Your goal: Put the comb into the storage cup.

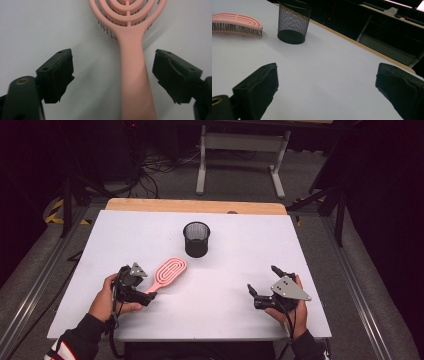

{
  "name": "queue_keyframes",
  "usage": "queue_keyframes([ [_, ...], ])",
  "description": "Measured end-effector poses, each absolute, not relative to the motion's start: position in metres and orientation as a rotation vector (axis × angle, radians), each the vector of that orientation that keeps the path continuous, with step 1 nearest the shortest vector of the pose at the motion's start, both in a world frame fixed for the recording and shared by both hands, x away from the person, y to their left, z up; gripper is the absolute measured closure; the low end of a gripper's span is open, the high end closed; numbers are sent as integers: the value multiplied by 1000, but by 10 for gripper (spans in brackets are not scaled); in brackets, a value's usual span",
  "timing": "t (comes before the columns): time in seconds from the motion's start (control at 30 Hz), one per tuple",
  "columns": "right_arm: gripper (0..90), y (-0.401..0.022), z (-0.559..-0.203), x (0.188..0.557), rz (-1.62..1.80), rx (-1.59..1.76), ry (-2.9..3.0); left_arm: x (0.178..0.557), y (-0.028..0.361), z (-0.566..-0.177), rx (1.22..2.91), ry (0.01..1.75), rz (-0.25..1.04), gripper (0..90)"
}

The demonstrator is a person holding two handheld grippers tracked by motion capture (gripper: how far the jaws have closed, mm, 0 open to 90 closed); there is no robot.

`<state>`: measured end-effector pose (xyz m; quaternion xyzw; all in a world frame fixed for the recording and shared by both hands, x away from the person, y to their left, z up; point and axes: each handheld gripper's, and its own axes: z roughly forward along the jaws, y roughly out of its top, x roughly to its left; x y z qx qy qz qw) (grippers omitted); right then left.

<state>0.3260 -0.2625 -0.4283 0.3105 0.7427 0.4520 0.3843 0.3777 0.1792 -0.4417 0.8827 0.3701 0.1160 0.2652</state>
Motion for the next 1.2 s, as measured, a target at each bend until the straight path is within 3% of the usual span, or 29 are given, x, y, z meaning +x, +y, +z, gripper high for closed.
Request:
queue_keyframes([
  [0.3, 55, -261, -430, 327, 1128, 792, 1904, 389, 175, -444, 2391, 1032, 194, 364],
  [0.67, 58, -258, -433, 329, 1109, 794, 1924, 392, 164, -443, 2494, 950, 228, 600],
  [1.2, 58, -259, -434, 329, 1106, 766, 1934, 393, 157, -442, 2527, 889, 239, 692],
])
